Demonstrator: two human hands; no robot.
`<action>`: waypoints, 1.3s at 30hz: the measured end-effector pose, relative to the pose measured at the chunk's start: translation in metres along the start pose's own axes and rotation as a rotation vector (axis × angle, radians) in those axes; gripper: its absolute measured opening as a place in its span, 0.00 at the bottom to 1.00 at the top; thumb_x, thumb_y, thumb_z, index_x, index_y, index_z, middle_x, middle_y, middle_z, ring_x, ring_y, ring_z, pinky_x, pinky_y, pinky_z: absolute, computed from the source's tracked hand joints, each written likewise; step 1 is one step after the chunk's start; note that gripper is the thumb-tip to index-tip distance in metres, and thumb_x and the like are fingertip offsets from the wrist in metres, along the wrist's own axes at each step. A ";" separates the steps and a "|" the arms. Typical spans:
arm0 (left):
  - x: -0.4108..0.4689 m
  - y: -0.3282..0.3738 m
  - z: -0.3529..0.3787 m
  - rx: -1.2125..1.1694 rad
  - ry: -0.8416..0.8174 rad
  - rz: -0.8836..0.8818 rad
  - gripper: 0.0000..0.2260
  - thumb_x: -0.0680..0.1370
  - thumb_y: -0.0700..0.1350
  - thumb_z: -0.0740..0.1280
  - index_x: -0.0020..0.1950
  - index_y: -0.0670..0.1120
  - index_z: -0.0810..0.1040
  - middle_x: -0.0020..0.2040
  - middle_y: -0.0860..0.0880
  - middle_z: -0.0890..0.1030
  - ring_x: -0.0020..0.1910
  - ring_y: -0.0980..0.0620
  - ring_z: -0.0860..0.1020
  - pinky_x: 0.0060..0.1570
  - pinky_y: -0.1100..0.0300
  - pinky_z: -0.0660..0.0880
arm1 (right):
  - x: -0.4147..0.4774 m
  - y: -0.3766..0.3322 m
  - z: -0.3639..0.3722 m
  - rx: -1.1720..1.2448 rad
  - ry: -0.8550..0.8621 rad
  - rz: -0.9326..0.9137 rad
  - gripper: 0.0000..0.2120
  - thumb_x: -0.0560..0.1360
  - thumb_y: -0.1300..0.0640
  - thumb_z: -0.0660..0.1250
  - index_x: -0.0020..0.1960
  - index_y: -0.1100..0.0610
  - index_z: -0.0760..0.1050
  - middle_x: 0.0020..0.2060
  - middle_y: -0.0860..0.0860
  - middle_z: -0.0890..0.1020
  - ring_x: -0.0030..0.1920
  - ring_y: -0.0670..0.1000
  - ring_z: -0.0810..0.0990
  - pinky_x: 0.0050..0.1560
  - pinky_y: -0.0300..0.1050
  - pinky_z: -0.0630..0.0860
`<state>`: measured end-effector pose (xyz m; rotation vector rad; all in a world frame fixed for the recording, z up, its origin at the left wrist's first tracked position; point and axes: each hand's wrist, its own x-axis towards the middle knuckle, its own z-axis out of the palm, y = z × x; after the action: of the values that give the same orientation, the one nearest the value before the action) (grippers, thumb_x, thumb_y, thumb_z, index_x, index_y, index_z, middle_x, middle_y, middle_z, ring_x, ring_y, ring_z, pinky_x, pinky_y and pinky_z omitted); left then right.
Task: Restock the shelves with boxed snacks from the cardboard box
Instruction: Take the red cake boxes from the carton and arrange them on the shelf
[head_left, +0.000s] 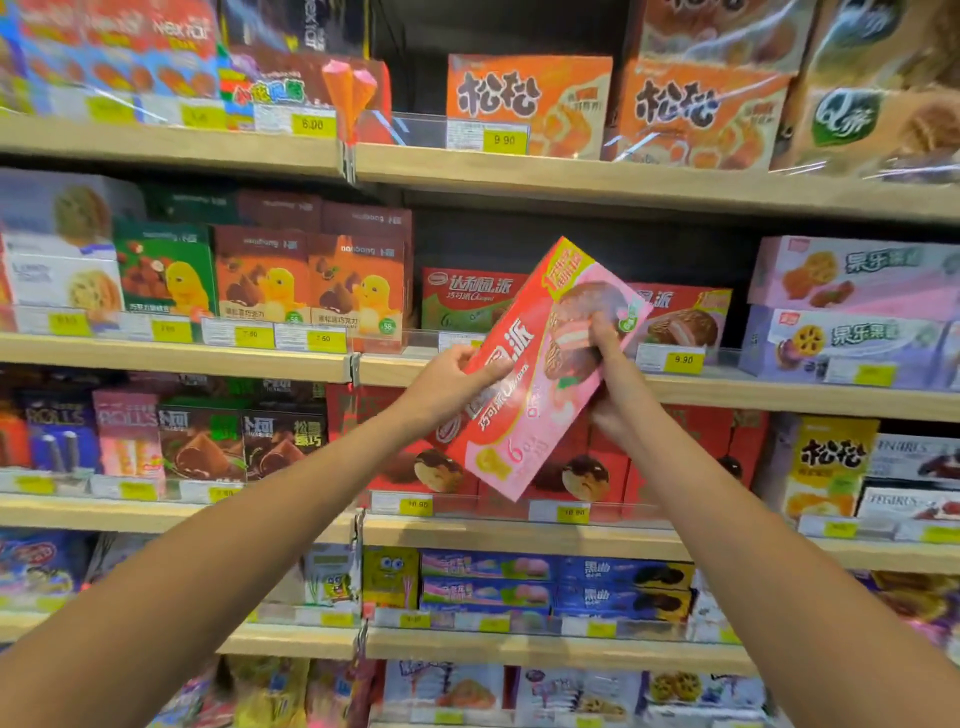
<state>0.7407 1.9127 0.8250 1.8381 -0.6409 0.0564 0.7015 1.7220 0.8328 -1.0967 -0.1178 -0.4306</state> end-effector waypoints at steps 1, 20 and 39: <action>0.004 0.007 -0.004 0.037 0.020 0.019 0.22 0.72 0.60 0.68 0.59 0.48 0.72 0.49 0.50 0.83 0.40 0.55 0.83 0.41 0.60 0.79 | 0.003 -0.002 0.001 0.028 -0.009 0.001 0.45 0.51 0.39 0.80 0.62 0.59 0.75 0.58 0.58 0.81 0.59 0.57 0.80 0.61 0.57 0.74; 0.086 0.108 -0.065 1.090 0.298 0.519 0.30 0.68 0.65 0.69 0.63 0.49 0.70 0.59 0.50 0.78 0.55 0.48 0.77 0.50 0.53 0.73 | 0.065 -0.078 0.029 -1.244 0.188 -0.693 0.41 0.68 0.64 0.67 0.75 0.58 0.50 0.74 0.56 0.55 0.74 0.56 0.51 0.75 0.55 0.51; 0.147 0.085 -0.047 1.470 0.088 0.553 0.38 0.70 0.67 0.66 0.72 0.46 0.63 0.66 0.46 0.74 0.63 0.46 0.74 0.61 0.51 0.71 | 0.116 -0.052 0.011 -1.720 -0.187 -0.542 0.34 0.73 0.50 0.70 0.74 0.53 0.57 0.66 0.54 0.69 0.66 0.53 0.68 0.63 0.51 0.72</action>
<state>0.8399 1.8772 0.9666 2.8992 -1.1823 1.2483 0.7879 1.6793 0.9161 -2.8283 -0.2146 -0.9608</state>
